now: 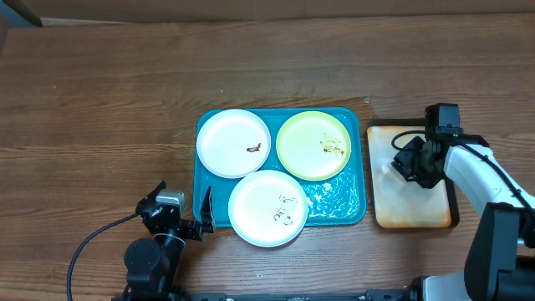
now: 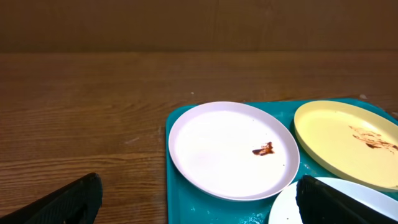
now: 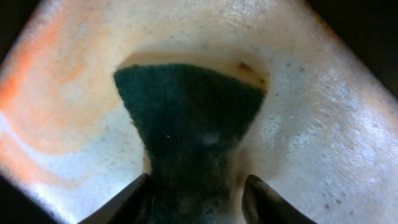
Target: Clean dirty plates on tray and stack at the side
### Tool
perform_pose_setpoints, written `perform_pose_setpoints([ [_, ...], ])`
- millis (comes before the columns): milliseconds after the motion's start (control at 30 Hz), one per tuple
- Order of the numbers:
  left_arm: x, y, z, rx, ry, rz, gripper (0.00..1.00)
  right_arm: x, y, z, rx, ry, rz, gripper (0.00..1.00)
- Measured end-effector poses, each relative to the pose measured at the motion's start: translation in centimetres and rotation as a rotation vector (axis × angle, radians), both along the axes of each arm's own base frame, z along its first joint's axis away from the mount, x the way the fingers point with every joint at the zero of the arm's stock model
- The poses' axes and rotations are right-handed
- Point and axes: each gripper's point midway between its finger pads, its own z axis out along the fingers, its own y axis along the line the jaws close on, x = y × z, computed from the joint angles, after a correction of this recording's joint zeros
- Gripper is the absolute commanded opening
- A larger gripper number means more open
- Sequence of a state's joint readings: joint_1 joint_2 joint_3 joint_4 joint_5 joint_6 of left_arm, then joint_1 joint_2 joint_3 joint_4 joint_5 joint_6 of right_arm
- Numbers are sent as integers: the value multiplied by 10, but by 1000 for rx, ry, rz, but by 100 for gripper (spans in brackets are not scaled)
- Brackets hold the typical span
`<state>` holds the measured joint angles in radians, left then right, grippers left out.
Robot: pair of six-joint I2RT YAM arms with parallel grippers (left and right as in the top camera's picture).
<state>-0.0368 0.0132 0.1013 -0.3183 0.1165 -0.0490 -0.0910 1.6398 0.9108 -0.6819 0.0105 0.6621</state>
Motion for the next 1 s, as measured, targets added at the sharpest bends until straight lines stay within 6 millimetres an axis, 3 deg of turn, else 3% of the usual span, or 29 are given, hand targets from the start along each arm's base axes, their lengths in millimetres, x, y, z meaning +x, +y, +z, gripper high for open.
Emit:
perform_pose_setpoints([
  [167, 0, 0, 0, 0, -1, 0, 100, 0, -1, 0, -19, -1, 60, 79],
  [433, 0, 0, 0, 0, 0, 0, 100, 9, -3, 2, -37, -37, 90, 91],
  [533, 0, 0, 0, 0, 0, 0, 100, 12, -2, 3, -37, -48, 113, 90],
  [633, 0, 0, 0, 0, 0, 1, 100, 11, -2, 3, -38, -43, 127, 70],
  [700, 0, 0, 0, 0, 0, 0, 100, 7, -1, 2, -34, -25, 125, 50],
  [933, 0, 0, 0, 0, 0, 0, 100, 8, -2, 2, -39, -30, 111, 35],
  [1000, 0, 0, 0, 0, -1, 0, 100, 15, -5, 4, -55, -58, 108, 25],
])
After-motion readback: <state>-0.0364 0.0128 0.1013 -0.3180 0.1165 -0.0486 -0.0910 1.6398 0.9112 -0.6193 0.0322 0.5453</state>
